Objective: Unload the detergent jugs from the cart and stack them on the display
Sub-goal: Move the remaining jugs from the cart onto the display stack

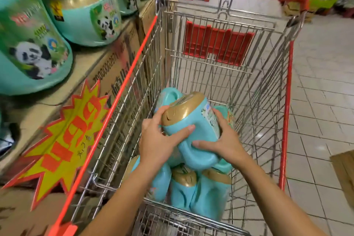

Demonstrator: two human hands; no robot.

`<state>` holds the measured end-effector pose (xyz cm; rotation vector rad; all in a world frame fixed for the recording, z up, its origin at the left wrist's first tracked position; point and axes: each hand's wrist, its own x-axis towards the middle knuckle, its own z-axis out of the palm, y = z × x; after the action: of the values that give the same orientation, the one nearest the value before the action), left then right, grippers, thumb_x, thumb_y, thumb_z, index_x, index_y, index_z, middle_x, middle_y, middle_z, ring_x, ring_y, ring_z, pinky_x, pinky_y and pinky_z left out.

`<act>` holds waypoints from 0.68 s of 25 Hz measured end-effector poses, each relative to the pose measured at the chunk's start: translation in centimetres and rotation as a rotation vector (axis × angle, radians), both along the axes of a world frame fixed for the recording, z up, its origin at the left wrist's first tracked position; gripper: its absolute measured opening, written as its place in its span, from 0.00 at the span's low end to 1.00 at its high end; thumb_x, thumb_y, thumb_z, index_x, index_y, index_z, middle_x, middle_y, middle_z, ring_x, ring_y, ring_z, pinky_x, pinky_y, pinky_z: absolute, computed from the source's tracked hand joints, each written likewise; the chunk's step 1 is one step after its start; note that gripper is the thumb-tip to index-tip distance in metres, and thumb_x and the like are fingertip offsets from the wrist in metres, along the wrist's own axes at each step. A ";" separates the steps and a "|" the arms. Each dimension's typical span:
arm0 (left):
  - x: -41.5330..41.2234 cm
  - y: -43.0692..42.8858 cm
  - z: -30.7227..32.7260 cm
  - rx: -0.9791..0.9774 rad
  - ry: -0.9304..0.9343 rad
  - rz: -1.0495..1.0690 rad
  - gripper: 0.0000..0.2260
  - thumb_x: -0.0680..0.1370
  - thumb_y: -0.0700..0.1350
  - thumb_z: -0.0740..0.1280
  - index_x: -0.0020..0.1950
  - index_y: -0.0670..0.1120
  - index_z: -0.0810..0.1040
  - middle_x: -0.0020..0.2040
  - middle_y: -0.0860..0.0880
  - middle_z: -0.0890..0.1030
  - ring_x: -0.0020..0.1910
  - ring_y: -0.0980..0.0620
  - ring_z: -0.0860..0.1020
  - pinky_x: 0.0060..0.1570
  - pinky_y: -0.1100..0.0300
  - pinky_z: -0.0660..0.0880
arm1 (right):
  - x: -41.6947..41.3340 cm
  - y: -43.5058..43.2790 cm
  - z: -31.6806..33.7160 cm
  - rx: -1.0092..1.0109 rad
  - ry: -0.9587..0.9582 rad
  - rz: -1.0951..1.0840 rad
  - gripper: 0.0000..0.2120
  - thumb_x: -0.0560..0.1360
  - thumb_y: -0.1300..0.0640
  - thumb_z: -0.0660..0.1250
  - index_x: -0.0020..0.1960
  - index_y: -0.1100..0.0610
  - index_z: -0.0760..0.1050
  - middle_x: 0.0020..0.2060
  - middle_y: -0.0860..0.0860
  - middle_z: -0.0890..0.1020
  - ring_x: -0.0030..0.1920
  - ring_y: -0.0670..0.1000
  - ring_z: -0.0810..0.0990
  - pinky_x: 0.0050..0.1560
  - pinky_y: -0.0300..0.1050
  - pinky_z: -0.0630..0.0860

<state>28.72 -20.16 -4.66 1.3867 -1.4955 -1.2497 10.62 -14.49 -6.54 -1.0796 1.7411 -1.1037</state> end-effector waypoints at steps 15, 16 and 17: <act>4.2 4.0 5.2 0.112 0.709 -0.060 0.43 0.52 0.45 0.81 0.66 0.49 0.71 0.59 0.42 0.81 0.53 0.45 0.81 0.52 0.49 0.79 | 7.2 4.1 8.6 -0.276 -0.371 -0.047 0.18 0.69 0.46 0.69 0.57 0.51 0.77 0.46 0.40 0.85 0.48 0.36 0.82 0.46 0.29 0.76; 4.4 4.6 5.7 0.071 0.681 -0.038 0.42 0.53 0.44 0.81 0.65 0.50 0.71 0.58 0.43 0.82 0.53 0.46 0.82 0.49 0.51 0.80 | 8.3 4.5 9.1 -0.316 -0.256 -0.092 0.18 0.68 0.46 0.69 0.56 0.49 0.77 0.44 0.38 0.84 0.45 0.36 0.82 0.43 0.28 0.75; 4.7 5.1 6.1 0.033 0.647 -0.030 0.43 0.53 0.45 0.82 0.66 0.51 0.70 0.57 0.45 0.82 0.52 0.48 0.82 0.47 0.53 0.80 | 9.2 5.0 9.3 -0.348 -0.148 -0.173 0.17 0.68 0.46 0.69 0.55 0.49 0.77 0.42 0.38 0.84 0.44 0.39 0.81 0.42 0.30 0.75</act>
<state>33.38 -15.10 1.42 0.8505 -1.0454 -1.5546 19.86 -9.47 2.71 -1.0327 1.5835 -1.5980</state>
